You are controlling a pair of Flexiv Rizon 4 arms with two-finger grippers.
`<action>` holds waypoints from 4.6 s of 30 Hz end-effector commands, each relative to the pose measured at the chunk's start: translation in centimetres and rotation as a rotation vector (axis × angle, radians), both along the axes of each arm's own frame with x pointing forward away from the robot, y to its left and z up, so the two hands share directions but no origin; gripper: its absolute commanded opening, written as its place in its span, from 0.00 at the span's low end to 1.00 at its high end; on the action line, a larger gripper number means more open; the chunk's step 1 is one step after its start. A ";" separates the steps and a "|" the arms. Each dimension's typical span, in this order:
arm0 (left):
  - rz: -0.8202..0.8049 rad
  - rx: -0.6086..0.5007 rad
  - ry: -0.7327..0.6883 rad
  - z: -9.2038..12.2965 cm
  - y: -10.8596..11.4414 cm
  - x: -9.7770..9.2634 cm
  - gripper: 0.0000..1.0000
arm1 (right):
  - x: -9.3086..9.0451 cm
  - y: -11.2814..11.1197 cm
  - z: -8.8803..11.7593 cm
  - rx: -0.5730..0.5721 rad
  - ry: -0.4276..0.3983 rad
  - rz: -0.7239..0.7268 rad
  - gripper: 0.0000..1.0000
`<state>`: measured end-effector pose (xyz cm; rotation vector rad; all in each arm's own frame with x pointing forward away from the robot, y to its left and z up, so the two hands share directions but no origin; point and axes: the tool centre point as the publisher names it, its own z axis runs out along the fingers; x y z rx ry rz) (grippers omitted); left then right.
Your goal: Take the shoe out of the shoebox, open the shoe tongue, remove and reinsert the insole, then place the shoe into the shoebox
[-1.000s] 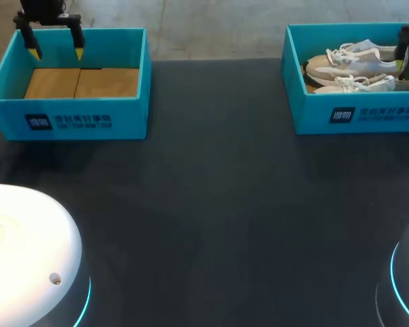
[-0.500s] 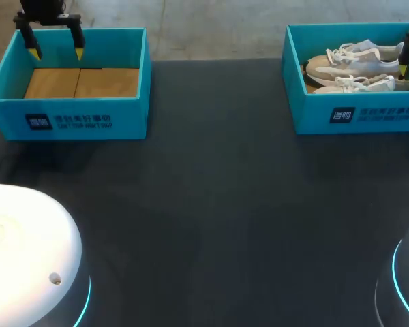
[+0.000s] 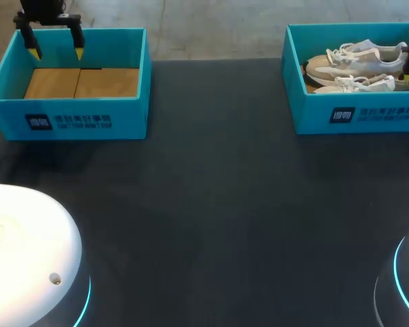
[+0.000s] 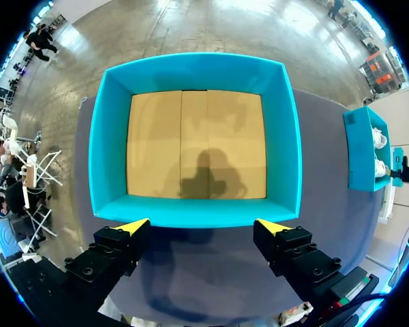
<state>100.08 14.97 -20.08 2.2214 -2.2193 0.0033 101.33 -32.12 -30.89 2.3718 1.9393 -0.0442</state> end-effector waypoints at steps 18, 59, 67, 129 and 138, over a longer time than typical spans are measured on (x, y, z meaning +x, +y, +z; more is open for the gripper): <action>0.000 0.001 0.000 0.0 0.0 0.0 1.00 | 1.5 -1.6 -3.0 -0.017 0.001 0.006 0.56; 0.000 0.001 0.000 0.0 0.0 0.0 1.00 | 1.4 -2.7 -5.0 -0.057 0.009 -0.036 0.00; 0.000 0.001 0.000 0.0 0.0 0.0 1.00 | 0.9 -3.2 -1.5 -0.064 -0.003 -0.031 0.00; 0.000 0.001 0.000 0.0 0.0 0.0 1.00 | -0.2 0.6 12.3 -0.112 -0.023 0.037 0.00; 0.000 0.001 0.000 0.0 0.0 0.0 1.00 | -2.7 4.2 12.9 -0.128 -0.039 0.041 0.00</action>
